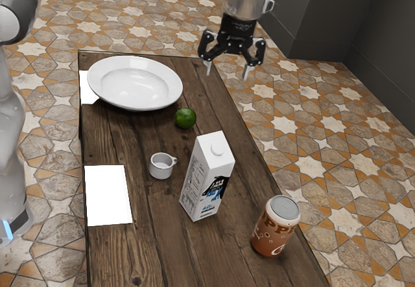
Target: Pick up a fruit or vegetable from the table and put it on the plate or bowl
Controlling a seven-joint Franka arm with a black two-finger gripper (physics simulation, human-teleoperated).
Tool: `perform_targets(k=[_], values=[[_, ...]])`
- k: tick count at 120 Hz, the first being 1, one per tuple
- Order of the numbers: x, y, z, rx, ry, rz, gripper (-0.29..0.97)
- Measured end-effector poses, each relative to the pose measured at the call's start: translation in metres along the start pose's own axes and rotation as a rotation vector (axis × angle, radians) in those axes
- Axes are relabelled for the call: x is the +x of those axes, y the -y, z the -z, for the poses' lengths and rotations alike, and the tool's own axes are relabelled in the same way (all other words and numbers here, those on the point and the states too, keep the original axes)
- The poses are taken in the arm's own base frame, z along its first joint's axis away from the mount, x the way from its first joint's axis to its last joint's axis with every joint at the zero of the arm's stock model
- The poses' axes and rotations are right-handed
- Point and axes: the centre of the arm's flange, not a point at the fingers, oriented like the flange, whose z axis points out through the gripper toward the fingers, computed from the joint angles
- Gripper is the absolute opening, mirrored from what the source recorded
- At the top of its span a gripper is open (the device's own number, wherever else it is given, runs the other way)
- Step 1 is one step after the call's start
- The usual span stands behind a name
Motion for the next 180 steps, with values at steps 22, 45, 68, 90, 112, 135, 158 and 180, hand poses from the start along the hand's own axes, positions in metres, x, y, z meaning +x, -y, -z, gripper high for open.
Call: perform_targets(k=[22, 45, 68, 90, 112, 135, 158, 180], values=[[-0.017, 0.006, 0.007, -0.003, 0.007, 0.182, 0.68], [0.050, 0.004, 0.004, 0.010, -0.051, 0.111, 0.68], [0.146, -0.018, -0.053, 0.102, -0.059, 0.035, 0.68], [0.169, -0.032, -0.083, 0.126, -0.031, -0.172, 0.68], [0.122, -0.046, -0.105, 0.155, -0.030, -0.526, 0.68], [0.121, 0.021, -0.117, 0.090, -0.025, -0.718, 0.68], [0.127, 0.038, -0.113, 0.042, -0.054, -0.901, 0.68], [0.137, 0.061, -0.107, 0.041, -0.121, -1.133, 0.68]])
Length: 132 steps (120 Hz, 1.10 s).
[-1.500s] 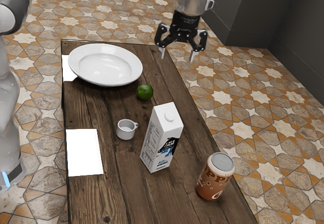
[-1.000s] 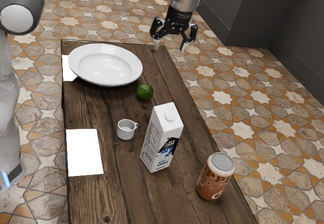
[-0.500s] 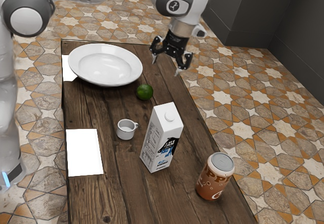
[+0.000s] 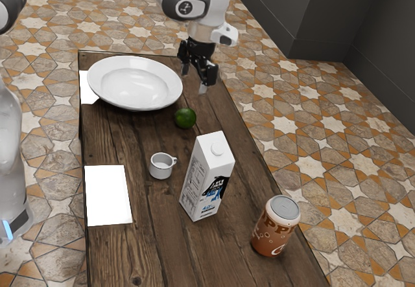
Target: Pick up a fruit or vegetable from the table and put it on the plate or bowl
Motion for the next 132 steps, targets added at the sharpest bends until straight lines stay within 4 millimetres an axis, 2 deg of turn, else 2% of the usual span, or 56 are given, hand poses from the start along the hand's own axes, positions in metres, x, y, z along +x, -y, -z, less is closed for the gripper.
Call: perform_targets(k=[5, 10, 18, 25, 35, 51, 68, 85, 101, 132], values=[[-0.013, 0.000, 0.001, -0.002, -0.018, -0.058, 0.68], [-0.012, -0.005, -0.011, 0.003, -0.016, -0.118, 0.68], [0.001, -0.012, -0.039, 0.018, 0.004, -0.199, 0.68], [0.016, -0.006, -0.062, 0.030, 0.017, -0.243, 0.68], [0.032, 0.001, -0.080, 0.040, 0.014, -0.307, 0.68], [0.038, 0.001, -0.085, 0.042, -0.012, -0.432, 0.68], [0.016, 0.005, -0.094, 0.018, -0.006, -0.536, 0.68], [0.012, 0.020, -0.097, 0.004, -0.011, -0.590, 0.68], [0.007, 0.008, -0.105, -0.001, 0.001, -0.686, 0.68], [0.008, 0.005, -0.116, -0.003, -0.002, -0.804, 0.68]])
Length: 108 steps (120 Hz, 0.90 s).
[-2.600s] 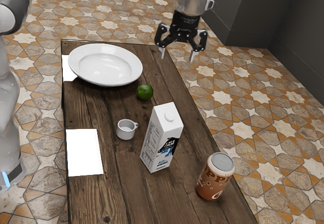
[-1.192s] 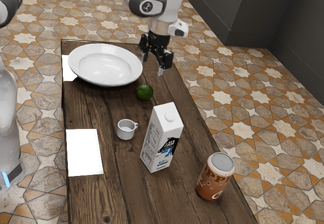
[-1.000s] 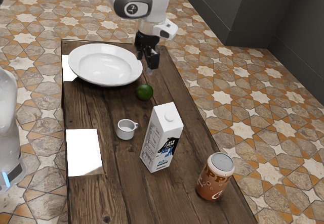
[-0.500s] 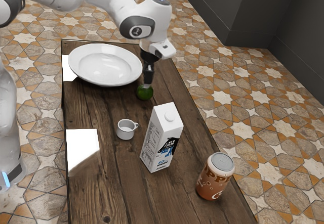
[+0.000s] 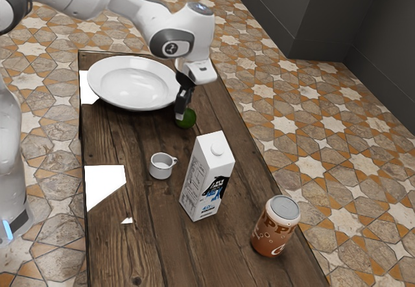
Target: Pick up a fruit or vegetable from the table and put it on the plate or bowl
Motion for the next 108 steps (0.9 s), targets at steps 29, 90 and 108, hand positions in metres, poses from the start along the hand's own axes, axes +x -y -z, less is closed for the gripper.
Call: perform_targets(k=[29, 90, 108], values=[[-0.003, 0.006, -0.020, -0.020, -0.008, -0.030, 0.68], [0.005, 0.013, -0.041, -0.002, -0.039, -0.088, 0.68], [-0.002, 0.018, -0.048, -0.024, -0.051, -0.059, 0.58]])
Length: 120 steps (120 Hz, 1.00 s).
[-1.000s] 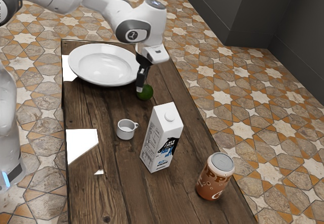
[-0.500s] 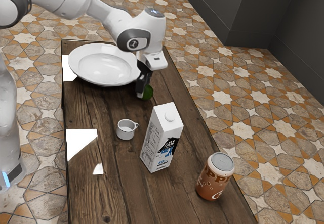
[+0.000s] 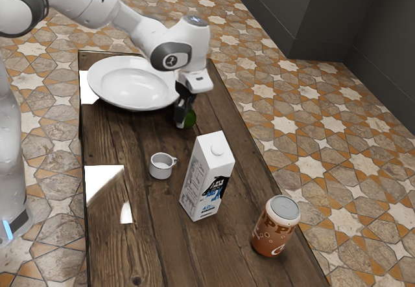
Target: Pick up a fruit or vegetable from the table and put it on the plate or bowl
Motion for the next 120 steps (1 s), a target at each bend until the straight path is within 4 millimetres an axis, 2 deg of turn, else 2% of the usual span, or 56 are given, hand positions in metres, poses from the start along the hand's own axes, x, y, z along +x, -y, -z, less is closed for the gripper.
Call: perform_targets(k=[13, 26, 31, 36, 44, 52, 59, 64, 80, 90, 100, 110, 120], values=[[-0.003, 0.005, 0.001, -0.006, -0.029, 0.031, 0.38], [0.001, 0.005, 0.009, 0.019, -0.061, 0.032, 0.30], [0.004, 0.006, 0.026, 0.047, -0.094, 0.030, 0.27], [0.003, 0.010, 0.054, 0.087, -0.141, 0.038, 0.22], [-0.027, 0.026, 0.102, 0.151, -0.208, 0.108, 0.25], [-0.076, 0.043, 0.138, 0.187, -0.235, 0.215, 0.26], [-0.120, 0.045, 0.159, 0.196, -0.236, 0.302, 0.27], [-0.143, 0.038, 0.161, 0.184, -0.224, 0.347, 0.27], [-0.171, 0.005, 0.138, 0.115, -0.176, 0.403, 0.26], [-0.190, -0.001, 0.129, 0.091, -0.158, 0.459, 0.26], [-0.200, -0.005, 0.125, 0.075, -0.150, 0.495, 0.25], [-0.201, -0.010, 0.123, 0.051, -0.140, 0.509, 0.43], [-0.205, -0.012, 0.132, 0.053, -0.149, 0.526, 0.54]])
